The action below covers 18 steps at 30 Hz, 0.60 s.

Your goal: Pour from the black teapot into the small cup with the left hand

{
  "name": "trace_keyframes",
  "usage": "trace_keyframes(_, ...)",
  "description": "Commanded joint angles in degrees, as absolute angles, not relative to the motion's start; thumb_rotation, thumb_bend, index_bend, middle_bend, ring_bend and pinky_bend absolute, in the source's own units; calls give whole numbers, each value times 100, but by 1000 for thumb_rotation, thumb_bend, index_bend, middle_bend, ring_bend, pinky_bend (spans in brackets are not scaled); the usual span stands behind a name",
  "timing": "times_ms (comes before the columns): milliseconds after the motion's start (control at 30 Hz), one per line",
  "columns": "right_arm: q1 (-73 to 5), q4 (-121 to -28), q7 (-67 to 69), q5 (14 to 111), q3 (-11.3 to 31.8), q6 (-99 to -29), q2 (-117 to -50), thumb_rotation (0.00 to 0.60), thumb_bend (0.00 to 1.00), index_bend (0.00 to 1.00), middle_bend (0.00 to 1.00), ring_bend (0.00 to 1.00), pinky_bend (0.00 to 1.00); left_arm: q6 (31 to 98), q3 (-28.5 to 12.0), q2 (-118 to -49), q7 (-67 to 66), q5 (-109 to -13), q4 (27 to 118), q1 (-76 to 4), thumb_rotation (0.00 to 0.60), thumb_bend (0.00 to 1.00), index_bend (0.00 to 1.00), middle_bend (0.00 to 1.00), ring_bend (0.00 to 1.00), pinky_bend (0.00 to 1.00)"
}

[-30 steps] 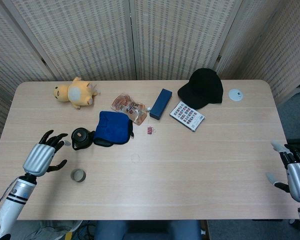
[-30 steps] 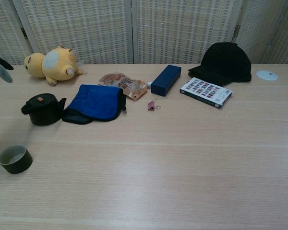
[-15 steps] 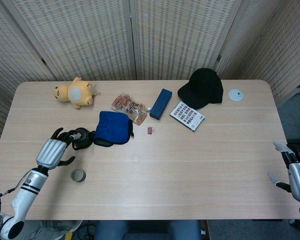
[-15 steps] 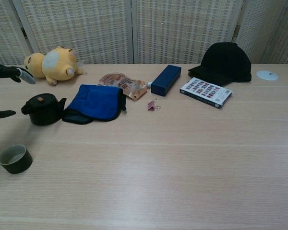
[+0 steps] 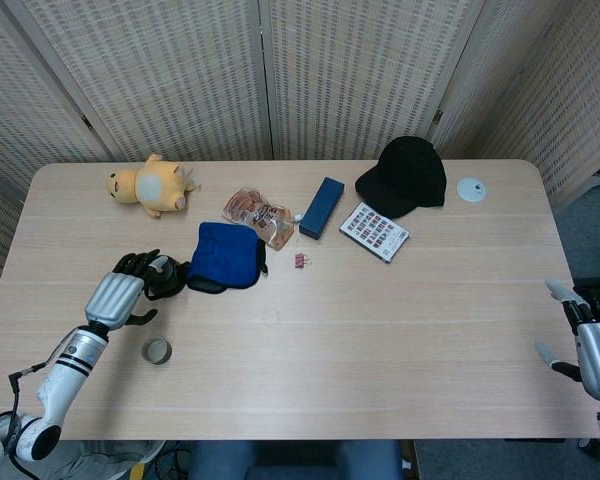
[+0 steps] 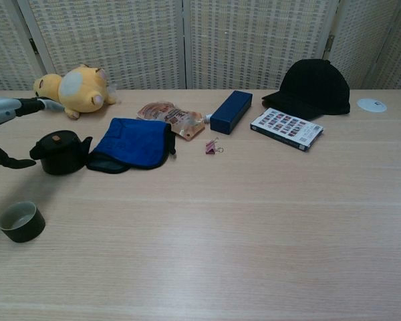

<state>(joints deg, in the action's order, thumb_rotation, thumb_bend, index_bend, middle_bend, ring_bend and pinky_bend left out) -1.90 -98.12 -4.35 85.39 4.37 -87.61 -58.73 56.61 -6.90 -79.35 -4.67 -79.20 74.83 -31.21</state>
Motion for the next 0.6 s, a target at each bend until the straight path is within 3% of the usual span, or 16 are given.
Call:
trace_keyframes(33,-189,-9810,-442,8515,443,-8752,-5872,600,160,162,277,159,180,5622,-678,-7977,-466,-7903,7446,-3162,600,273,10,0,59,49)
trace_keyframes(600,-205,-9746,-424,8438,490,-8735,-5893,600,160,162,277,159,179,5278,-694,-8309,-388,-7674,6807,-3464,600,273,11,0,59,47)
